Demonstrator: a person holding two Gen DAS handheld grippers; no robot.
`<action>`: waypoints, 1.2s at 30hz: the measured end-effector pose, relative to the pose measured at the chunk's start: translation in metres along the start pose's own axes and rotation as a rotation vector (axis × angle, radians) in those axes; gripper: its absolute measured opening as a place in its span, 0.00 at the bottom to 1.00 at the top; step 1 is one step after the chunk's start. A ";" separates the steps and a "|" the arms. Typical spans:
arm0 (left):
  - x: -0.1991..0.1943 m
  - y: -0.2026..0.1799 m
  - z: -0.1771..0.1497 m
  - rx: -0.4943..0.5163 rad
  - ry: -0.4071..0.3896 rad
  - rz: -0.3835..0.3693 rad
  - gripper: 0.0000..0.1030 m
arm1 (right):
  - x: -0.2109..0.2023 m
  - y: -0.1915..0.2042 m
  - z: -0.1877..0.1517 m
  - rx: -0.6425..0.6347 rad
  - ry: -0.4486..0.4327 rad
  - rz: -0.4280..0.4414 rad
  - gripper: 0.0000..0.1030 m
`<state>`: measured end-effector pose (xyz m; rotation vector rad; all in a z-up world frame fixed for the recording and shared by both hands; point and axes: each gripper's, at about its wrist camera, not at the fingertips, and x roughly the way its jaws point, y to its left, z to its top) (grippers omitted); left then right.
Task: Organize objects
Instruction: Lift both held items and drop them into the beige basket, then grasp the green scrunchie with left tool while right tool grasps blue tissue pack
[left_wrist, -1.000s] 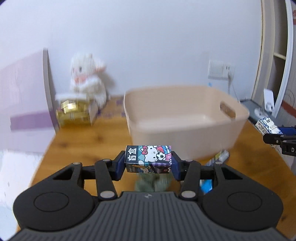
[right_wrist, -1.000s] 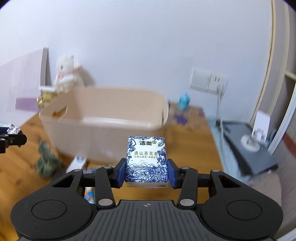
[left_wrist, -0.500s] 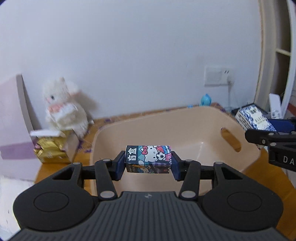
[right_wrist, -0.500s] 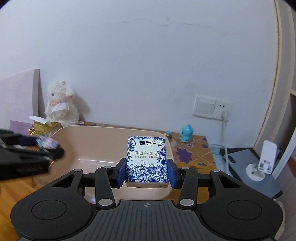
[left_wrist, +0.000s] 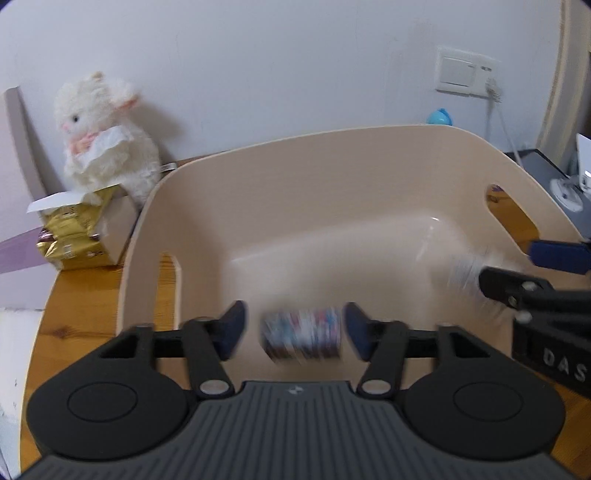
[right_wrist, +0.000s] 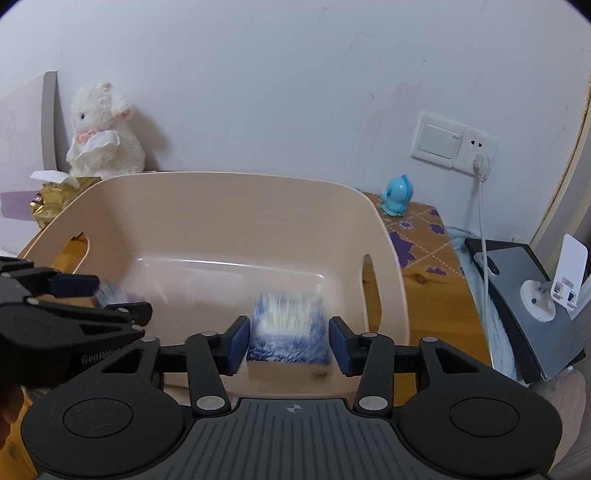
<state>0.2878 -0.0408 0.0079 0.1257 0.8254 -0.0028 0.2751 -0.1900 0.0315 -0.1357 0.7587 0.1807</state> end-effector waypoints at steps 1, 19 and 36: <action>-0.004 0.002 -0.001 0.003 -0.019 0.004 0.76 | -0.002 0.001 -0.001 -0.006 -0.004 -0.007 0.65; -0.107 0.058 -0.063 0.003 -0.186 -0.020 0.99 | -0.104 -0.006 -0.053 -0.028 -0.094 0.011 1.00; -0.078 0.071 -0.153 0.045 -0.097 -0.083 0.99 | -0.086 0.021 -0.136 -0.066 0.041 0.081 1.00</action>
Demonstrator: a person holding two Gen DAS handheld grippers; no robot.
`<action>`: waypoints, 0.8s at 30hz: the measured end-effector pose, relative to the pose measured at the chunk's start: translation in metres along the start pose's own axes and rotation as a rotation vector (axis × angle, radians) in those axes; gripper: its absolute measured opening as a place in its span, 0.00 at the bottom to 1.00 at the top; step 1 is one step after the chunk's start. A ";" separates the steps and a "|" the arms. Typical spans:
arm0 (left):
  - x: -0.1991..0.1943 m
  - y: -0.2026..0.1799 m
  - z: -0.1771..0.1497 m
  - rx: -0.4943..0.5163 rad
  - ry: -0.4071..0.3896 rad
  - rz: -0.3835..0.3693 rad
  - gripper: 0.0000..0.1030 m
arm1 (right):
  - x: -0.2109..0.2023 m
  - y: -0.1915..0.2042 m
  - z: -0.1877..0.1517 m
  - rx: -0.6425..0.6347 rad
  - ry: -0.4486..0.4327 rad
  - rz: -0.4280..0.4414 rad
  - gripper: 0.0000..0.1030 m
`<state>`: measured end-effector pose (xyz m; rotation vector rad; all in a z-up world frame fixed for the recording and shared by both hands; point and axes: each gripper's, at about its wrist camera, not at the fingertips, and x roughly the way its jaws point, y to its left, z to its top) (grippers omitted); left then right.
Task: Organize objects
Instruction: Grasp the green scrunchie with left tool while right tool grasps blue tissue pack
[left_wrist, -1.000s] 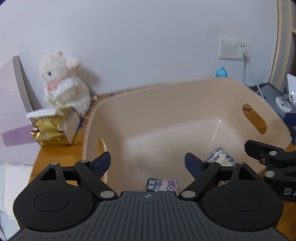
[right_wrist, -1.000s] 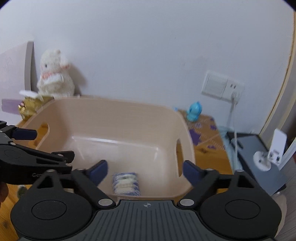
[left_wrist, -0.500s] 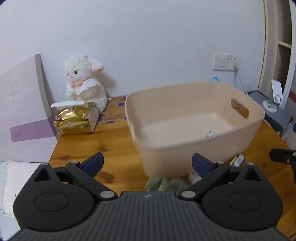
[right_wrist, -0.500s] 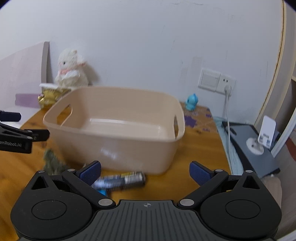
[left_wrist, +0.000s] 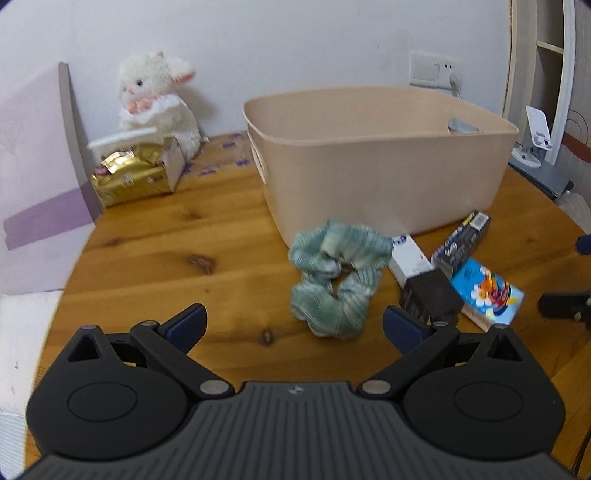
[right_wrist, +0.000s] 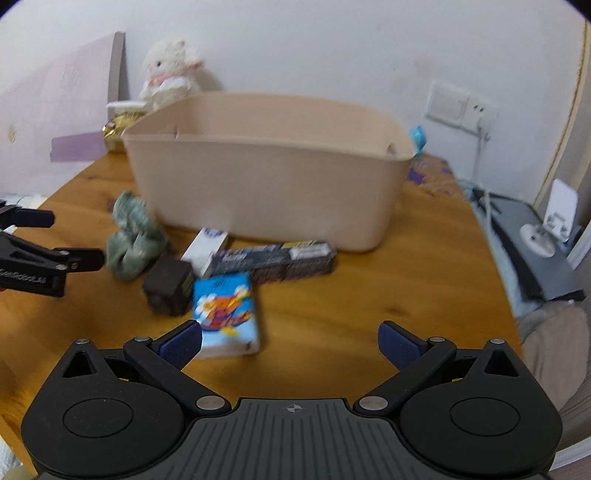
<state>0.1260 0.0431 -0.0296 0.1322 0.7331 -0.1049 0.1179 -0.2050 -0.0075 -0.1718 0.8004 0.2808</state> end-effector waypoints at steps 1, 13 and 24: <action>0.004 0.000 -0.002 -0.005 0.005 -0.007 0.99 | 0.004 0.003 -0.003 -0.002 0.010 0.005 1.00; 0.044 -0.005 -0.002 -0.023 -0.005 -0.017 0.98 | 0.041 0.018 -0.010 0.017 0.042 0.005 1.00; 0.061 -0.007 0.008 -0.019 0.009 -0.088 0.62 | 0.049 0.023 -0.005 -0.008 0.019 0.023 0.71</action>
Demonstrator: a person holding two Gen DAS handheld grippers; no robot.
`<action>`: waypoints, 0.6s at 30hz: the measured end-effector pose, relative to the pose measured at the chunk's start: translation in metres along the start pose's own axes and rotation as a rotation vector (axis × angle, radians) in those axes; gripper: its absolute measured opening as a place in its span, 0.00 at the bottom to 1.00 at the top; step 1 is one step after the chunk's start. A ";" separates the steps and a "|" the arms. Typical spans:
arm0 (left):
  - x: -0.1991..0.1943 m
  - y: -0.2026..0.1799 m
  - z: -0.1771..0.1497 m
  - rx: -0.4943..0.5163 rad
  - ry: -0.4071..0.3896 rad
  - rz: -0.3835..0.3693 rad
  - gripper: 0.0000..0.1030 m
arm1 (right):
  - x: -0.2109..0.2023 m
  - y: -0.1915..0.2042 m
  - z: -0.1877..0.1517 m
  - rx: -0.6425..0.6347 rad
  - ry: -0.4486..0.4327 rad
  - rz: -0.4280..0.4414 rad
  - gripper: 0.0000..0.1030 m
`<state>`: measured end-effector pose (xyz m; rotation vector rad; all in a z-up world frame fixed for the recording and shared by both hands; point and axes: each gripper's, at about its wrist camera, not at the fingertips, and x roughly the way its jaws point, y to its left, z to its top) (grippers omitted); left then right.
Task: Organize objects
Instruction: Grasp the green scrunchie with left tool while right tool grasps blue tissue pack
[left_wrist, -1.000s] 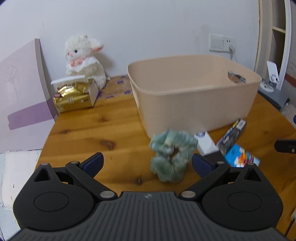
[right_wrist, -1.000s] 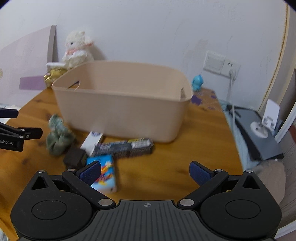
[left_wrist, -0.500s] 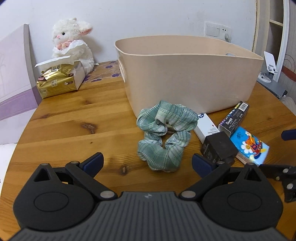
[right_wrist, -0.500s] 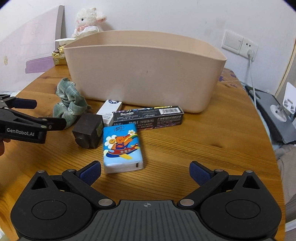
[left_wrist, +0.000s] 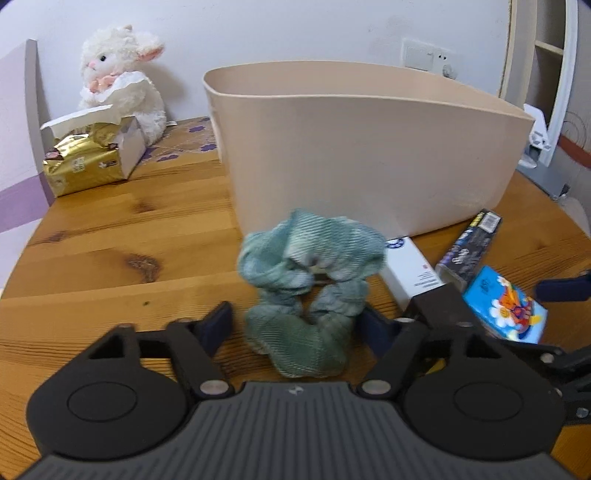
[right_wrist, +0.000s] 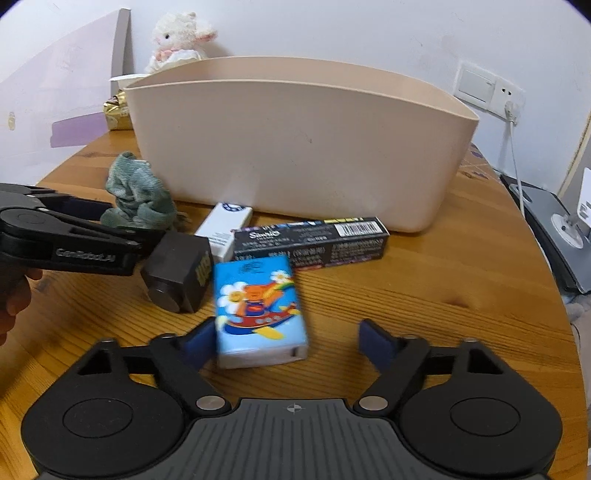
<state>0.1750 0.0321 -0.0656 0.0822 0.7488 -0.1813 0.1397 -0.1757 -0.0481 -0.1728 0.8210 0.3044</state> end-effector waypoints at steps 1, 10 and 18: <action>-0.001 -0.001 0.001 0.003 0.000 -0.001 0.52 | -0.001 0.001 0.001 -0.006 -0.005 -0.002 0.61; -0.018 -0.001 -0.003 0.021 0.004 -0.020 0.23 | -0.010 0.002 -0.003 -0.033 -0.012 0.014 0.42; -0.056 0.006 -0.005 0.031 -0.041 -0.033 0.21 | -0.044 -0.014 -0.001 -0.017 -0.068 0.023 0.42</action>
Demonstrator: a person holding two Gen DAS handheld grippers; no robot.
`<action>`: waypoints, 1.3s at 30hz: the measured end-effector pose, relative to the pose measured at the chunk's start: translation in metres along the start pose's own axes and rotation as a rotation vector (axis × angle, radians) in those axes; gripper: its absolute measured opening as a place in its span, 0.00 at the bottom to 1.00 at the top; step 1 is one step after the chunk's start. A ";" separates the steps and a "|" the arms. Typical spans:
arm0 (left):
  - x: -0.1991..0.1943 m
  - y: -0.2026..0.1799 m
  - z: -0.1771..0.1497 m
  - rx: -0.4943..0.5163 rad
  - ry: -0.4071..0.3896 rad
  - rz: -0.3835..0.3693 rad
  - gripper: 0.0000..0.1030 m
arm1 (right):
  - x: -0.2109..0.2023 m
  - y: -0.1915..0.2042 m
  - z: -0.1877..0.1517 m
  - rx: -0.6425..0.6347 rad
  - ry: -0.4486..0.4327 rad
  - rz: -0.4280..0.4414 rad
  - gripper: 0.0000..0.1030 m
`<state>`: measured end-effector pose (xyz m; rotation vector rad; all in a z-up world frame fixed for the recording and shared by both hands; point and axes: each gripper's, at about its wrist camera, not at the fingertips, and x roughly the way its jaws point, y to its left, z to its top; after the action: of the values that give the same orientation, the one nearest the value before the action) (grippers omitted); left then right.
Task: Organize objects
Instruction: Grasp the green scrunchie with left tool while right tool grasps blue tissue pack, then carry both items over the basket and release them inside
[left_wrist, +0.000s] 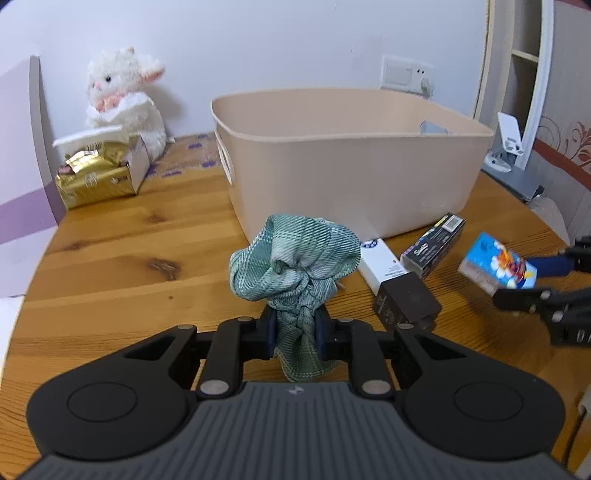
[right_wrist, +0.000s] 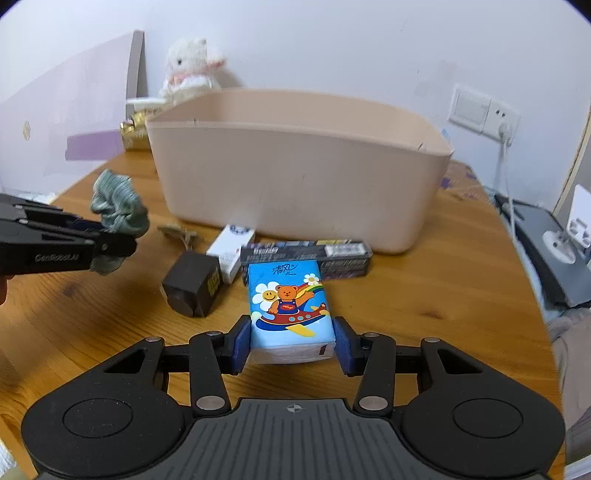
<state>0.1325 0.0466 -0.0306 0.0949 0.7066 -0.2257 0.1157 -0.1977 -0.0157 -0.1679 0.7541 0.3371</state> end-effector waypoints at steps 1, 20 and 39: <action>-0.005 0.001 0.001 0.005 -0.009 0.001 0.21 | -0.006 -0.002 0.001 0.000 -0.012 -0.002 0.42; -0.051 -0.020 0.088 0.036 -0.220 0.004 0.21 | -0.078 -0.053 0.084 0.025 -0.289 -0.107 0.42; 0.066 -0.030 0.156 -0.038 -0.008 0.070 0.21 | 0.018 -0.056 0.151 -0.001 -0.203 -0.227 0.42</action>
<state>0.2721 -0.0191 0.0441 0.0824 0.6976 -0.1458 0.2451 -0.2047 0.0819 -0.2149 0.5282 0.1353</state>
